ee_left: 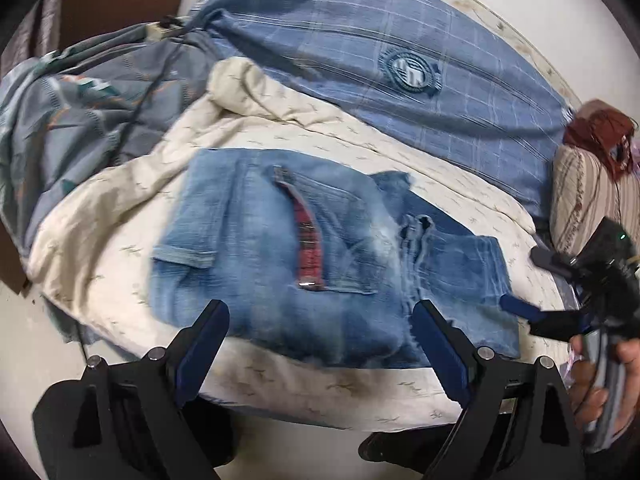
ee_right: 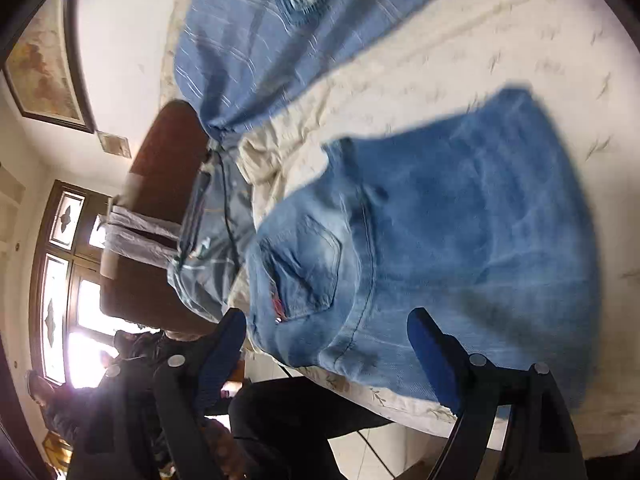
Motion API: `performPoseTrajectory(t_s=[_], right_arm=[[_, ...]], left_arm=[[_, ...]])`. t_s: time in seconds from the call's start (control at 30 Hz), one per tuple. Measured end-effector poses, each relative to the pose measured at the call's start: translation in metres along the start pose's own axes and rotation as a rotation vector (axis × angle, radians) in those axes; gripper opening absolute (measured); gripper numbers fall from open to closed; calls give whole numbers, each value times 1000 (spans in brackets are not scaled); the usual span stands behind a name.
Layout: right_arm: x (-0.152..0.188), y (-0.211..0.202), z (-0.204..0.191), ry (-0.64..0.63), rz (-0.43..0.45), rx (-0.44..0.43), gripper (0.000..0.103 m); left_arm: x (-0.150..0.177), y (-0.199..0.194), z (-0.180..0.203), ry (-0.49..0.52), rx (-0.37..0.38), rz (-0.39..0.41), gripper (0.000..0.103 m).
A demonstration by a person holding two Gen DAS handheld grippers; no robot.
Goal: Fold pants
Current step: 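Release the hem and press the folded leg flat with right gripper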
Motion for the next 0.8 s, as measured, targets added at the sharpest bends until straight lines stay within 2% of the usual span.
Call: performPoseTrajectory(t_s=[0.13,0.27,0.33,0.4,0.47,0.5,0.57,0.7,0.8], right_arm=[[-20,-26,22,31,51,43,85],[-43,-25,31,40,48,18,85],[-60,-16,31,35,39,3,85],[-78,-3,35,34,36,16,85],[-94,11,55,44,45,104,85],[-99,23,70,79,32,157,86],[-103,26,72,97,47,104,89],[-93,11,47,12,53,143,88],[-71,-7,26,-4,63,92,89]], left_arm=[[-2,28,38,84,27,-29,93],[-4,60,76,155,67,-58,93],[-2,79,86,169,64,-85,93],[4,99,91,193,47,-129,93],[16,122,89,224,-21,-188,94],[22,128,93,289,-55,-179,97],[25,127,100,349,-86,-155,98],[23,117,101,291,-14,-184,98],[16,90,93,272,14,-134,98]])
Point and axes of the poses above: each gripper's, at about its wrist camera, not at the fingertips, and y roughly the way its jaws point, z to its right, x to its underside, the point moved 6 cm from there along y, roughly the way its jaws point, and after that the axes turned 3 degrees about x, right-handed, at the moved point
